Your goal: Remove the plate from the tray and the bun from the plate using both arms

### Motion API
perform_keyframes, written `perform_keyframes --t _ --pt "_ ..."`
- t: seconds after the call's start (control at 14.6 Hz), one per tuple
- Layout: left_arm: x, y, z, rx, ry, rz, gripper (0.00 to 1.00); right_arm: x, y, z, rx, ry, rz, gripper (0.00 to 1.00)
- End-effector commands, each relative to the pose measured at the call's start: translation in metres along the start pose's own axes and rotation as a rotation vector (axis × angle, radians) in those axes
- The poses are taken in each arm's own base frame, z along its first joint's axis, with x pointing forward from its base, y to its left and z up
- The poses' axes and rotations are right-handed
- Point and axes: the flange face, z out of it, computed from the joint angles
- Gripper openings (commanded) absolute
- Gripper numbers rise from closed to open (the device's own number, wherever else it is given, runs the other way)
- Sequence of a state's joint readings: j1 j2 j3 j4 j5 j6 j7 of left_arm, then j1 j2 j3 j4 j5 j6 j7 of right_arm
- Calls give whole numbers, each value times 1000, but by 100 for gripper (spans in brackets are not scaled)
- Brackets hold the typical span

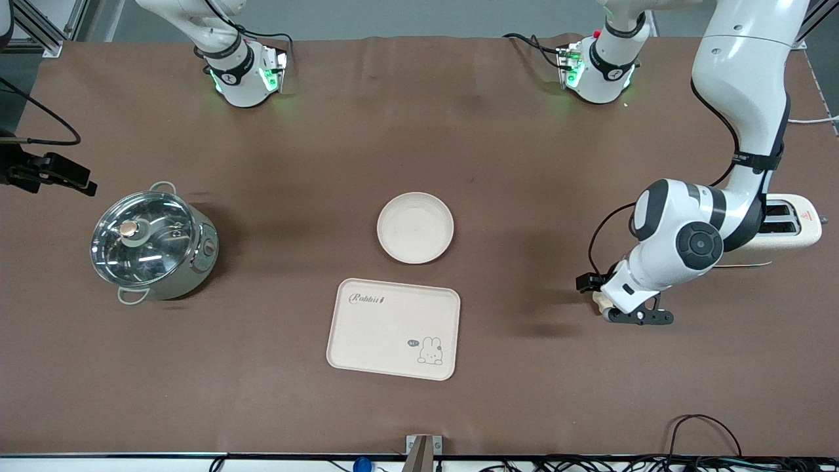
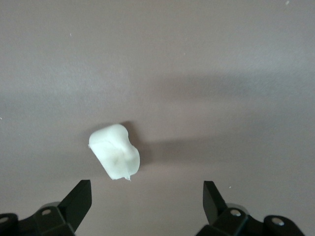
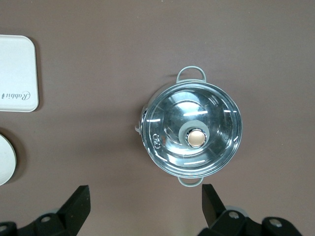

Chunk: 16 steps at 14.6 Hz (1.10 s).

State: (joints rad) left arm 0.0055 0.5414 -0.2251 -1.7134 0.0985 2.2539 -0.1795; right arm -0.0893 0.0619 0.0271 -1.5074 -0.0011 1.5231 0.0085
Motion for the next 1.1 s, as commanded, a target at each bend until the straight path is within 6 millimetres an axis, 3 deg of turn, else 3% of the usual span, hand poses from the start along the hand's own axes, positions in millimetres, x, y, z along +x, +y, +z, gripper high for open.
perform_keyframes --t 0.0,0.27,0.55,0.62,0.75,0.82,1.03 --pt "9 10 -80 2 31 21 100 0 1 -3 -12 5 -2 100" --pt "1 8 -216 46 -15 11 100 0 1 -3 -9 5 -3 100" --pt "-45 -5 -298 73 -43 91 100 1 1 -2 -7 3 -3 100" --pt "-55 -13 -314 66 -53 84 100 1 1 -3 -7 5 -3 100" --pt "-91 -46 -370 33 12 80 100 1 2 -3 -7 5 -1 100" --pt "-97 -61 -375 28 17 83 100 1 1 -3 -6 5 -1 100" --pt "-123 -71 -379 25 18 67 100 1 4 -3 -7 6 3 100"
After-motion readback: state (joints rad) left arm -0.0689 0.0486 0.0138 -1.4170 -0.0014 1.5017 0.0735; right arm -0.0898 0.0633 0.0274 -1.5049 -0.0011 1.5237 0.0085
